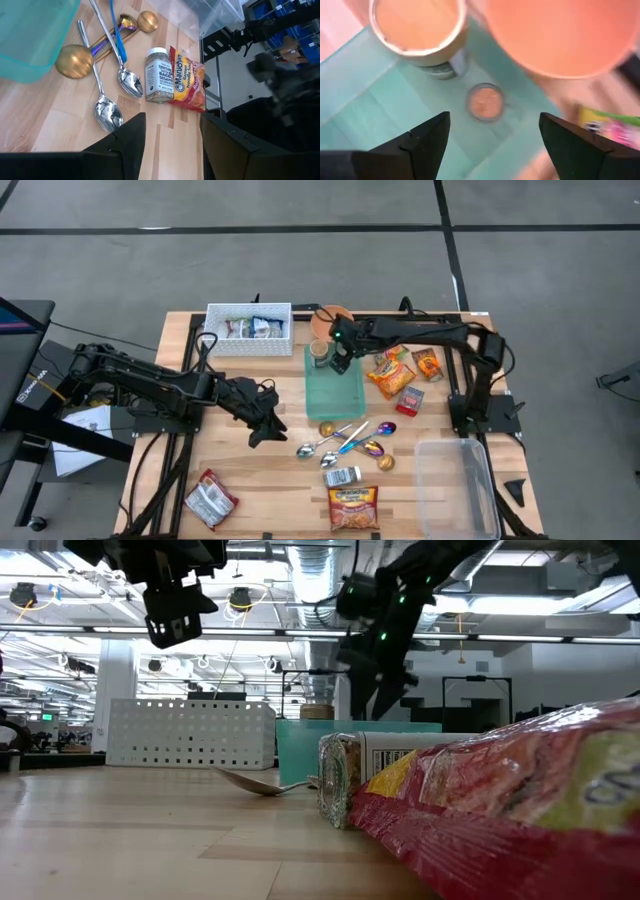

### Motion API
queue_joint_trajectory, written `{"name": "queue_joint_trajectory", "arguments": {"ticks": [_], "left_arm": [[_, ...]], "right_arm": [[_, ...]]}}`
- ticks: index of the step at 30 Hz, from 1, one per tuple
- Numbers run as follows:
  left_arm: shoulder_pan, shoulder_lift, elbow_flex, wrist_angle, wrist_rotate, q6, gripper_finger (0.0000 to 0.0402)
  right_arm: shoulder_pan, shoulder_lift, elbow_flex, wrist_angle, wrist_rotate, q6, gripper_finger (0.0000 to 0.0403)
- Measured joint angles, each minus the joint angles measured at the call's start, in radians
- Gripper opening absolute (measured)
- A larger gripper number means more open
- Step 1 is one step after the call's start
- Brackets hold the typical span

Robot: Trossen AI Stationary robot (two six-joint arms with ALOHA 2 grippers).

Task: Pick & Place Food Item
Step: Put the left silver spoon into the transparent bin

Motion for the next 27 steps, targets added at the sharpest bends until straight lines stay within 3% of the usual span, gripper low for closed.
{"name": "queue_joint_trajectory", "arguments": {"ticks": [15, 27], "left_arm": [[-0.004, 0.000, 0.000, 0.000, -0.043, 0.093, 0.0182], [-0.052, 0.019, 0.000, -0.001, -0.046, 0.125, 0.0182]], "right_arm": [[0.091, -0.341, 0.000, -0.173, 0.018, 0.062, 0.0301], [0.246, -0.455, 0.000, -0.331, 0.049, 0.242, 0.0301]]}}
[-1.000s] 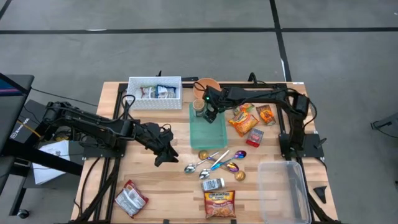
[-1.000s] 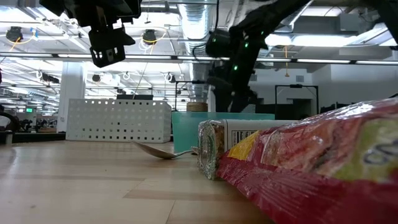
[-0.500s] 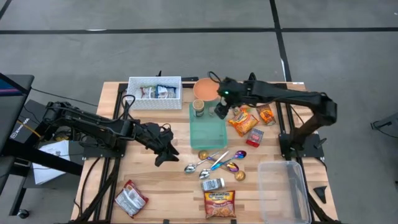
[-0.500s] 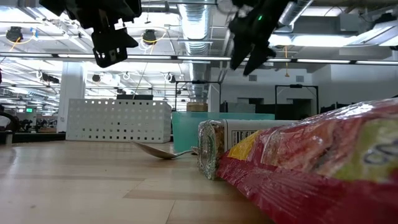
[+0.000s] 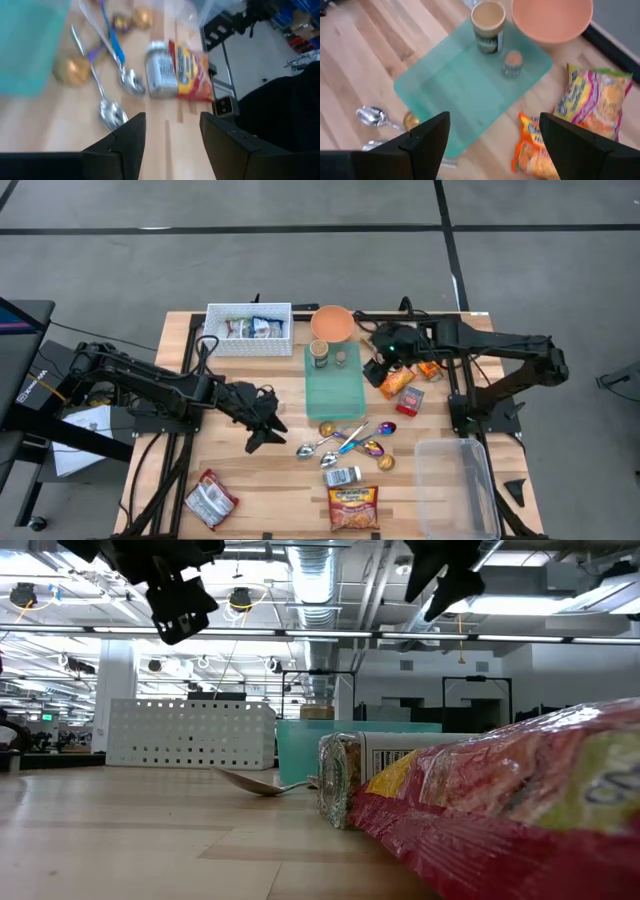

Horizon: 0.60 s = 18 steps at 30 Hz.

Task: Pick & Place Food Item
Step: Put the left silver spoon into the transparent bin

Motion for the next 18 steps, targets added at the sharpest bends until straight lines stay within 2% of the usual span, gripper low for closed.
{"name": "queue_joint_trajectory", "arguments": {"ticks": [2, 10, 18], "left_arm": [[-0.028, 0.029, 0.000, -0.013, 0.001, -0.106, 0.0182], [-0.131, 0.254, 0.000, 0.058, 0.037, -0.722, 0.0182], [-0.135, 0.448, 0.000, 0.279, -0.096, -0.968, 0.0182]], "right_arm": [[0.031, -0.004, 0.000, -0.028, 0.001, 0.034, 0.0301], [0.189, -0.005, 0.000, -0.098, 0.051, 0.177, 0.0301], [0.290, -0.005, 0.000, -0.099, 0.101, 0.272, 0.0301]]}}
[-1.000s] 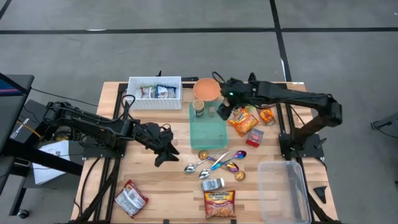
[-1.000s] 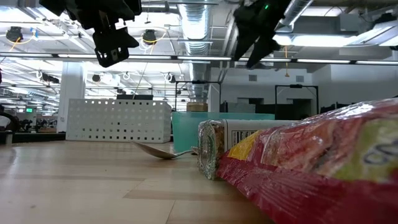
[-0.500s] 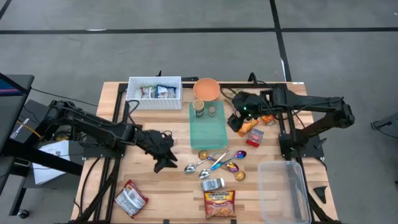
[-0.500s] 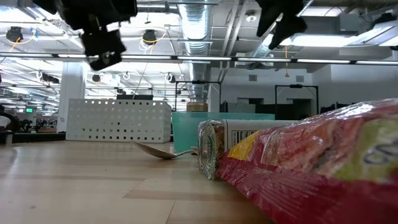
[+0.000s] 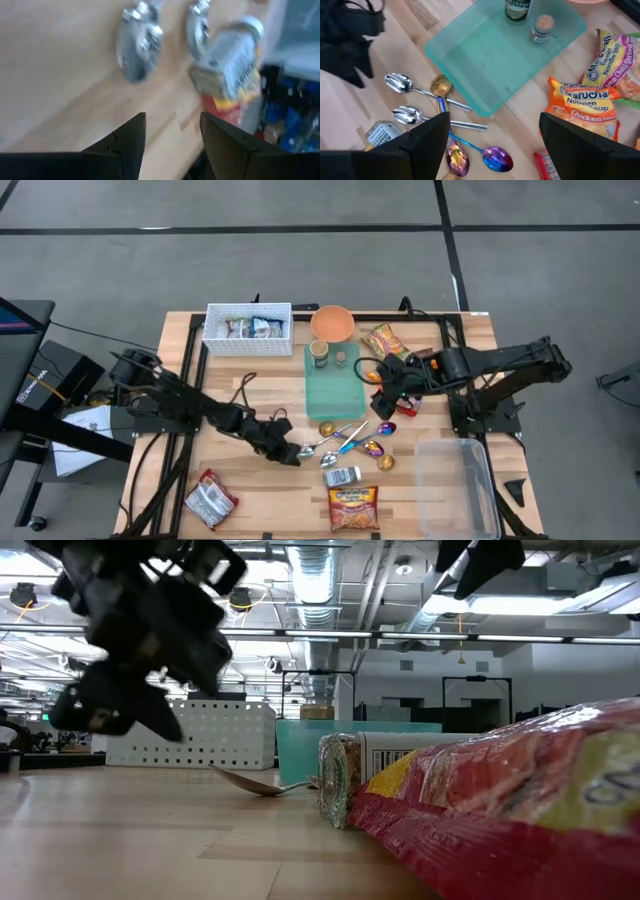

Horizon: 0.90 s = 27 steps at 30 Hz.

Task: Pick & Place Food Item
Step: Put the left silver spoon into the transparent bin

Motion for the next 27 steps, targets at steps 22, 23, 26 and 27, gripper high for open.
{"name": "queue_joint_trajectory", "arguments": {"ticks": [22, 23, 26, 27], "left_arm": [[0.071, 0.121, -0.005, 0.086, -0.077, -0.055, 0.0177], [0.072, 0.121, -0.007, 0.087, -0.074, -0.055, 0.0172], [0.071, 0.121, -0.007, 0.081, -0.064, -0.041, 0.0150], [0.068, 0.121, -0.008, 0.078, -0.062, -0.041, 0.0142]], "right_arm": [[0.036, 0.000, 0.000, -0.006, 0.023, 0.038, 0.0301], [0.035, 0.000, 0.000, -0.007, 0.023, 0.038, 0.0301], [0.035, 0.000, 0.000, -0.007, 0.023, 0.037, 0.0301], [0.035, 0.000, 0.000, -0.008, 0.023, 0.037, 0.0301]]}}
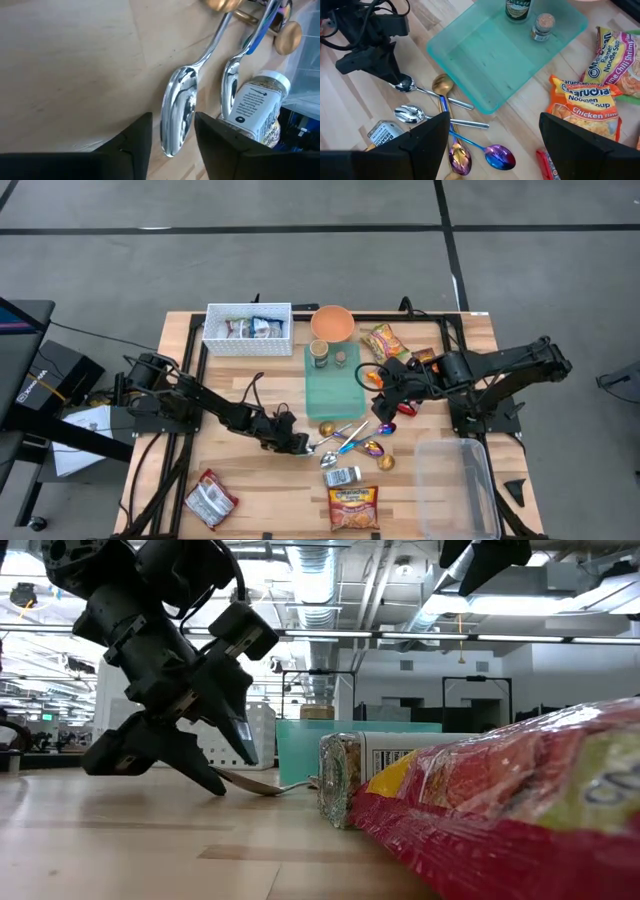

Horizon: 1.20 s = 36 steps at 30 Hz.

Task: Pick & Place Food Item
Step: Put the left silver spoon into the transparent bin

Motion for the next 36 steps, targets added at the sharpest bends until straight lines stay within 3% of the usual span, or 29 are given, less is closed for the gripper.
{"name": "queue_joint_trajectory", "arguments": {"ticks": [12, 21, 36], "left_arm": [[-0.001, -0.002, 0.000, -0.039, 0.010, 0.046, 0.0010], [-0.001, -0.021, -0.002, -0.045, 0.012, 0.075, 0.0002], [-0.001, -0.179, -0.003, -0.280, 0.013, 0.167, 0.0001]], "right_arm": [[-0.017, 0.000, 0.000, 0.000, 0.002, 0.013, 0.0301], [-0.020, 0.000, 0.000, 0.009, 0.004, 0.016, 0.0301], [-0.026, 0.000, 0.000, 0.039, 0.026, 0.024, 0.0301]]}}
